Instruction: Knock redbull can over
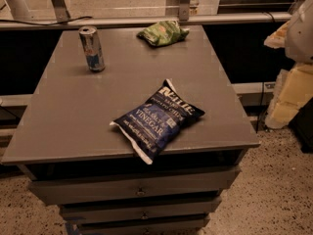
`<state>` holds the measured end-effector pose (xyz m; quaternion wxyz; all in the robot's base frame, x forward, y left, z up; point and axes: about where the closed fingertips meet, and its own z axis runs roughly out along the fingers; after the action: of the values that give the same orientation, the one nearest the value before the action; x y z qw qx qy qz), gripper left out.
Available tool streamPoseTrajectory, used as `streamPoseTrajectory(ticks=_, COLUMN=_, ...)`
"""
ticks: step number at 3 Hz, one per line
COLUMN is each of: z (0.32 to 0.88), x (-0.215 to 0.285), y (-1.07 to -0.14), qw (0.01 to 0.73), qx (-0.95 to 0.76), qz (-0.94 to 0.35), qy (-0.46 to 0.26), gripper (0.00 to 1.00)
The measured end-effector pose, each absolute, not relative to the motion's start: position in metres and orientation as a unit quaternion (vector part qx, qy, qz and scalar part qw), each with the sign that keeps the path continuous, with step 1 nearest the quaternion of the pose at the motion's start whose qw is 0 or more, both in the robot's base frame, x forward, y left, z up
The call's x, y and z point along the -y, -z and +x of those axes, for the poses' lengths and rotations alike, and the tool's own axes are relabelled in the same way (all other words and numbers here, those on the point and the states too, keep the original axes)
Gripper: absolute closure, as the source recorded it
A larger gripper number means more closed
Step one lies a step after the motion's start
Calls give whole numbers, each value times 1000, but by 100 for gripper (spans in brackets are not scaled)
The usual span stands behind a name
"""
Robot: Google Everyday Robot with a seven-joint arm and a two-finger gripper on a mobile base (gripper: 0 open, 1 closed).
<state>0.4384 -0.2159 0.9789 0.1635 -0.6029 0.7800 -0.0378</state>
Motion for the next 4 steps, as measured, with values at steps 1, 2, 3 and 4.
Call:
streamPoseTrajectory(ticks=1, z=439, x=216, y=-979, qw=164, qx=-780, qz=-603, qy=38, gripper=0)
streamPoseTrajectory(ticks=2, z=460, x=201, y=-978, qw=204, qx=-770, qz=-605, qy=18, gripper=0)
streamPoseTrajectory(ticks=3, z=509, x=168, y=-977, qw=274, qx=-749, qz=-604, qy=-22, gripper=0)
streamPoseTrajectory(ticks=4, z=560, x=127, y=-975, qw=335, qx=-730, qz=-592, qy=-70, gripper=0)
